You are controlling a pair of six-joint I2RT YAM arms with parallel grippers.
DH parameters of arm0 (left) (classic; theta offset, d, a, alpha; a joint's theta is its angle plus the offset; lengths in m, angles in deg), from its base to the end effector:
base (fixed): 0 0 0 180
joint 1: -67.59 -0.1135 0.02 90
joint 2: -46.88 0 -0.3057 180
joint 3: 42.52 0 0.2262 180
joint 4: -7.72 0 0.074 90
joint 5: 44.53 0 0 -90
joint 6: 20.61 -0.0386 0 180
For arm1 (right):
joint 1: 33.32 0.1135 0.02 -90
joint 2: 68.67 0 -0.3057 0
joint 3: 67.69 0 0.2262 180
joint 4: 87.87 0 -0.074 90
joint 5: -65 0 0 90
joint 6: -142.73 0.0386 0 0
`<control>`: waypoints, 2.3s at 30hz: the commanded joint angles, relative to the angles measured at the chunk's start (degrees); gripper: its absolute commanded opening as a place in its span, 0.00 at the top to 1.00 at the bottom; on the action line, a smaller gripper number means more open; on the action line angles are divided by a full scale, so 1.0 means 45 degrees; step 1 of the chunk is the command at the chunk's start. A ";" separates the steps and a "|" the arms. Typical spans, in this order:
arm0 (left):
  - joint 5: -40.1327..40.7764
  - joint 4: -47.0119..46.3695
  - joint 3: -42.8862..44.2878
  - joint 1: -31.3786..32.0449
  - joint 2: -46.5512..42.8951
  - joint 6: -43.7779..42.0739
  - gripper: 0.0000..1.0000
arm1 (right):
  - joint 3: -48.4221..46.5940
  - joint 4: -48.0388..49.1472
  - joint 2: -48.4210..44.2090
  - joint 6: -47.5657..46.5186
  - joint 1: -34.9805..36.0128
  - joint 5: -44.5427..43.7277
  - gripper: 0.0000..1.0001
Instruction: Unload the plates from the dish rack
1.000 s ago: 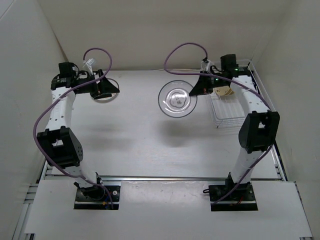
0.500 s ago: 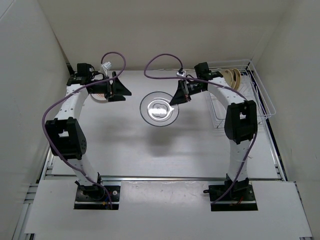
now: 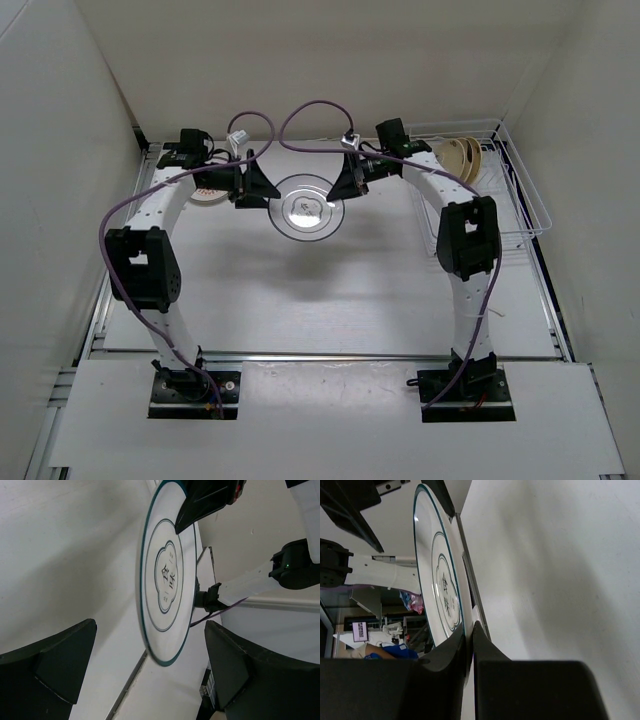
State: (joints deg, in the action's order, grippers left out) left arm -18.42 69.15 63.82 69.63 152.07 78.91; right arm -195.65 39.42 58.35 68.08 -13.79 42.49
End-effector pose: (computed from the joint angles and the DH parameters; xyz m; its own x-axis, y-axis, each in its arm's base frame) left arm 0.3699 -0.0479 0.3340 -0.9321 -0.0396 -0.3600 0.3107 0.4232 -0.8511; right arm 0.4453 0.1958 0.2916 -0.8904 -0.2083 -0.4046 -0.4470 0.2332 0.8636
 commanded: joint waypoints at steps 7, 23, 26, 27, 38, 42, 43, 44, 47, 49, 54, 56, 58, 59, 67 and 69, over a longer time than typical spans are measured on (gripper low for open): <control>-0.0175 -0.0153 0.0568 0.0443 0.0355 -0.0084 0.32 | -0.1116 0.1242 0.0328 0.1119 0.0074 0.0219 1.00; 0.1464 -0.0583 0.0920 0.0444 0.0356 0.0092 0.90 | -0.1350 0.0193 -0.0041 0.0067 -0.0061 -0.1397 0.27; 0.1583 -0.0699 0.0920 0.0444 0.0356 0.0209 0.90 | -0.1351 -0.0512 -0.0725 -0.0754 -0.0549 -0.2512 0.18; 0.1583 -0.0700 0.1036 0.0444 0.0356 0.0364 0.90 | -0.1196 -0.0631 -0.1152 -0.0930 -0.0686 -0.2844 0.14; 0.3651 -0.1599 0.2149 0.0055 0.0998 0.2629 0.90 | -0.0493 -0.2953 -0.4999 -0.3934 -0.3439 -0.6520 0.09; 0.4061 -0.2008 0.3124 -0.0648 0.1682 0.3488 0.90 | -0.0861 -0.5587 -0.5901 -0.6336 -0.5329 -0.6304 0.07; 0.4063 -0.2144 0.3282 -0.0804 0.1838 0.3606 0.90 | -0.0978 -0.6405 -0.6019 -0.6728 -0.5684 -0.6595 0.07; 0.4063 -0.2281 0.3419 -0.1134 0.2169 0.3781 0.90 | -0.0980 -0.6626 -0.6310 -0.7042 -0.6035 -0.6849 0.07; 0.3518 -0.2788 0.3907 -0.1818 0.2794 0.4445 0.90 | -0.0336 -0.6939 -0.6915 -0.7377 -0.7598 -0.7144 0.07; 0.3050 -0.3120 0.4143 -0.2229 0.3088 0.5089 0.90 | -0.0219 -0.7058 -0.7210 -0.7650 -0.8517 -0.7299 0.07; 0.2618 -0.4019 0.5079 -0.3770 0.4241 0.6145 0.90 | 0.0659 -0.8072 -0.8498 -0.8859 -0.9768 -0.8002 0.05; 0.2618 -0.4255 0.5274 -0.4202 0.4728 0.6400 0.90 | 0.1146 -0.8500 -0.8987 -0.9485 -0.9963 -0.8509 0.05; 0.2618 -0.4411 0.5432 -0.4808 0.5041 0.6576 0.90 | 0.1149 -0.8892 -0.9143 -0.9972 -1.0102 -0.8823 0.05; 0.2618 -0.4547 0.5567 -0.4984 0.5179 0.6692 0.90 | 0.1149 -0.9068 -0.9145 -0.9975 -1.0102 -0.8940 0.05; 0.2618 -0.4665 0.5451 -0.5708 0.6526 0.6400 0.90 | 0.1187 -0.9558 -0.9261 -0.9702 -1.0219 -0.9059 0.04; 0.2618 -0.4665 0.5451 -0.5708 0.6702 0.6148 0.90 | 0.1441 -0.9558 -0.9262 -0.9585 -1.0219 -0.9059 0.04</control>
State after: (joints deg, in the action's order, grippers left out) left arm -3.58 49.93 86.60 42.61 182.76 107.43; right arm -190.23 0.10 17.37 25.20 -59.51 1.81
